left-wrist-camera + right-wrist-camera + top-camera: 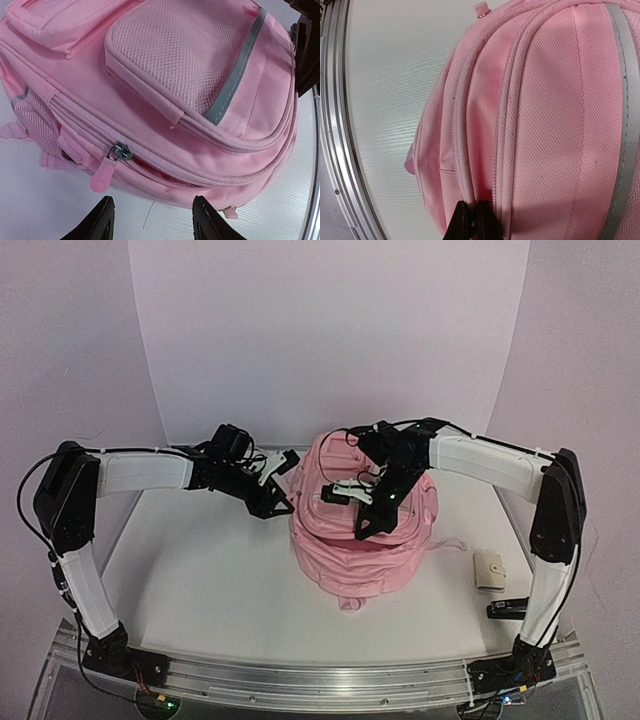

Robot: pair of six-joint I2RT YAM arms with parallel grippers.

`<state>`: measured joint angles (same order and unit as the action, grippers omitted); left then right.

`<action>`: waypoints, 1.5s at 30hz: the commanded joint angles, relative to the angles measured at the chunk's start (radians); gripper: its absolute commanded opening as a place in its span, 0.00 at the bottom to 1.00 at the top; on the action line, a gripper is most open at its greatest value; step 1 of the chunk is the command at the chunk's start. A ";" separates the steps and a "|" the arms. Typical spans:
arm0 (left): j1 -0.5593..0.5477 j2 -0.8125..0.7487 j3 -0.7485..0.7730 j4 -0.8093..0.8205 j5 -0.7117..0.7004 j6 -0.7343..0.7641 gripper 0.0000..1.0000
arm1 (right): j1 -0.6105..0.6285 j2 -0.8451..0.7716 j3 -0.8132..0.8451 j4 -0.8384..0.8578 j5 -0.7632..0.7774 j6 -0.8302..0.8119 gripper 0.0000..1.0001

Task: Pack the student bag
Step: Zip the student bag at the center of the board.

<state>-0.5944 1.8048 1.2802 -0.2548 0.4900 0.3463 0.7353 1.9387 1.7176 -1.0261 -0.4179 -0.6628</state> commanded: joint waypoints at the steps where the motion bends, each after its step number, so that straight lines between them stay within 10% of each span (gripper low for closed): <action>1: 0.012 0.025 0.079 -0.009 0.050 0.058 0.53 | 0.003 -0.045 -0.021 -0.111 -0.050 -0.003 0.00; 19: 0.036 0.148 0.190 -0.087 0.203 0.088 0.46 | 0.003 -0.041 -0.014 -0.113 -0.045 -0.003 0.00; 35: 0.035 0.069 0.130 -0.077 0.180 0.065 0.01 | 0.003 -0.020 -0.016 -0.112 -0.041 0.005 0.00; 45: -0.019 -0.064 0.028 -0.100 0.065 0.018 0.00 | 0.003 0.042 0.034 -0.074 -0.022 0.094 0.00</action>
<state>-0.5798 1.8152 1.3296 -0.3419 0.5877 0.3789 0.7356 1.9397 1.7159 -1.0804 -0.4434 -0.6356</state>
